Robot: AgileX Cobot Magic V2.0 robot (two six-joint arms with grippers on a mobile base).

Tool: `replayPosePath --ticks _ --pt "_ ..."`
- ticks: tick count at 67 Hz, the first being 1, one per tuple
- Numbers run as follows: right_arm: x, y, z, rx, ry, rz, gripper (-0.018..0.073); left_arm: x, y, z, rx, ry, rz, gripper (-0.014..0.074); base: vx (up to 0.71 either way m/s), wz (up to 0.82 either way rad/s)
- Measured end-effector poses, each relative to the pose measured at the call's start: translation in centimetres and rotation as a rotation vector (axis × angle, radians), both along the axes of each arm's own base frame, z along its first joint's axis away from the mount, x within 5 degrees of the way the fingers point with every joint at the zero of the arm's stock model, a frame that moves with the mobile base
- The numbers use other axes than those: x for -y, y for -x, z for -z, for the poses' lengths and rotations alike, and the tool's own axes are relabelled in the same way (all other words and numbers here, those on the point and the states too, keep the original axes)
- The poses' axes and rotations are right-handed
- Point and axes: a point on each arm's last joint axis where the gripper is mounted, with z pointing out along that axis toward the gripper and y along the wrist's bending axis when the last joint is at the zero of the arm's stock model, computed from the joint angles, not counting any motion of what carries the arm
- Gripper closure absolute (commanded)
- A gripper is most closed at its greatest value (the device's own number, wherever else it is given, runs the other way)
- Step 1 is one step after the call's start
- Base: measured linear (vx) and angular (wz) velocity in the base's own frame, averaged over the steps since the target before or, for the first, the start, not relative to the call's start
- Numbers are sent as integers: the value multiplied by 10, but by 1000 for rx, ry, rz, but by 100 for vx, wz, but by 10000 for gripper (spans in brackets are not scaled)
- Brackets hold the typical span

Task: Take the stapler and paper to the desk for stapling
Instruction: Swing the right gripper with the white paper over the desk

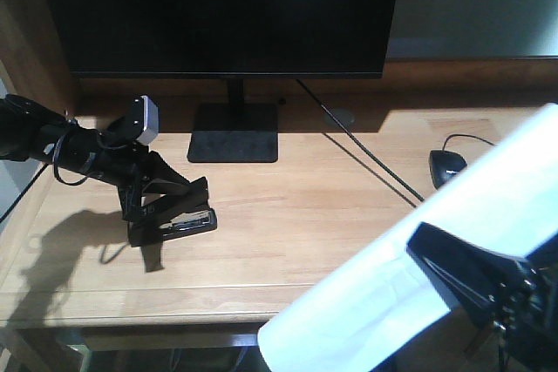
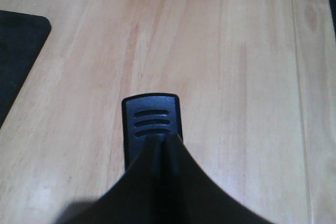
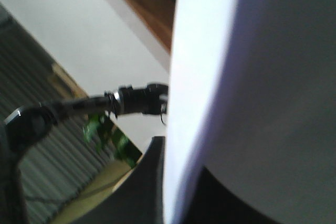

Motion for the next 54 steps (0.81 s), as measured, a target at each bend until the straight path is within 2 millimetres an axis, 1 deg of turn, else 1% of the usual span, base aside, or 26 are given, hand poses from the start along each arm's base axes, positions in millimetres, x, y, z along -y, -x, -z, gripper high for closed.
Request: replayPosePath --ticks 6,16,29,35,39,46,52,54 --pt "-5 -11 -8 13 64 -44 565 0 0 0 0 0 0 603 0 0" --pt "-13 -31 -14 -2 147 -136 564 0 0 0 0 0 0 603 0 0" --pt "-20 -58 -14 -63 213 -216 564 0 0 0 0 0 0 603 0 0" --pt "-25 -70 -11 -101 241 -254 564 0 0 0 0 0 0 603 0 0" --pt "-33 -77 -8 -122 264 -284 564 0 0 0 0 0 0 603 0 0" --pt "-52 -88 -3 -140 314 -342 564 0 0 0 0 0 0 603 0 0" --pt "-75 -98 4 -161 363 -385 564 0 0 0 0 0 0 603 0 0" --pt "-80 -101 6 -166 376 -384 564 0 0 0 0 0 0 603 0 0"
